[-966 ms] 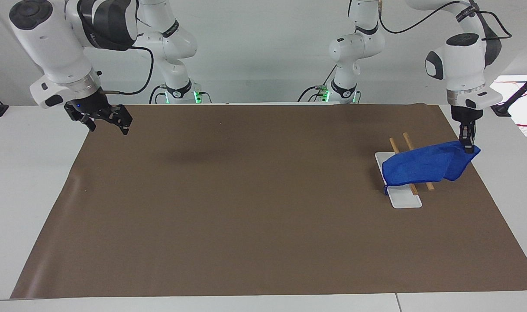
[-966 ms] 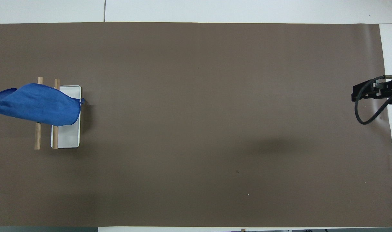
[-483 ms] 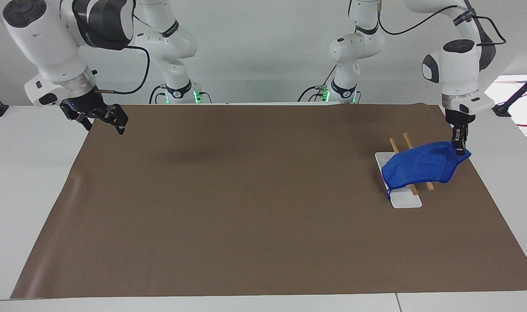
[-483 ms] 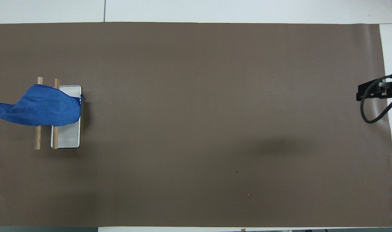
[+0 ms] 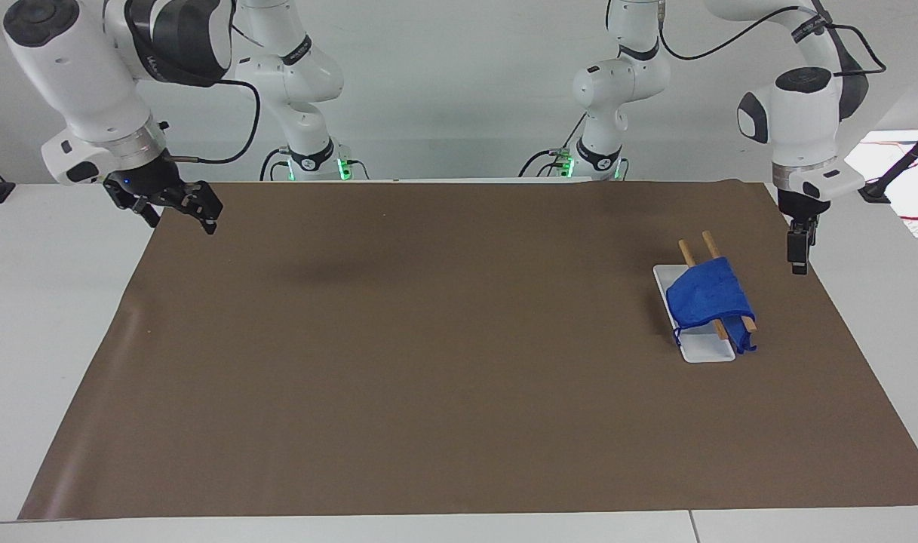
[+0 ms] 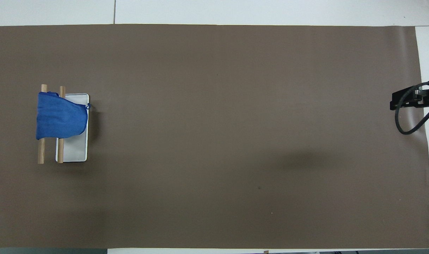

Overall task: Right arm passes towel to left arm to hang
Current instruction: 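Release the towel and withdraw the left gripper from the rack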

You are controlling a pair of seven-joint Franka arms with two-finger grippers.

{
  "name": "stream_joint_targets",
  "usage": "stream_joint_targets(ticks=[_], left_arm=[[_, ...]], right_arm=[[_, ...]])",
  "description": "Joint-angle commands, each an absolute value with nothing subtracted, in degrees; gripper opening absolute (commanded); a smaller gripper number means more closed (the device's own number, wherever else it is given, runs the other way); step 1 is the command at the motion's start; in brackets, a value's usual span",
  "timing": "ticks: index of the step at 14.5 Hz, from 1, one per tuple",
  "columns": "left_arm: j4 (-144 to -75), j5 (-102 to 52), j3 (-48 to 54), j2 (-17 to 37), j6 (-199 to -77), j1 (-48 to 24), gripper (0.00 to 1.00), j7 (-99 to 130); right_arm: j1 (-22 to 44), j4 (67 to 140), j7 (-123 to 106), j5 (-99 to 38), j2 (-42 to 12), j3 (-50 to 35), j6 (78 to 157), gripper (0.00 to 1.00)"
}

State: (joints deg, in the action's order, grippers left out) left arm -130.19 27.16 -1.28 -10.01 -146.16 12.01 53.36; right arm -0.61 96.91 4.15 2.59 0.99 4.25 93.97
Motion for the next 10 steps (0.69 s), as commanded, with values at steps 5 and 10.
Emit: stream_joint_targets(ticks=[5,10], left_arm=[[-114.02,16.20,-1.14,-1.68,-137.83,6.16,1.00,32.74],[-100.05,5.74,-1.14,3.42,-122.29,3.16,1.00,13.05]], right_arm=[[-2.20,97.82,2.46,-0.97,1.76,4.13,94.75,1.00],[-1.58,96.68,2.37,-0.88,1.76,3.96,92.73,1.00]])
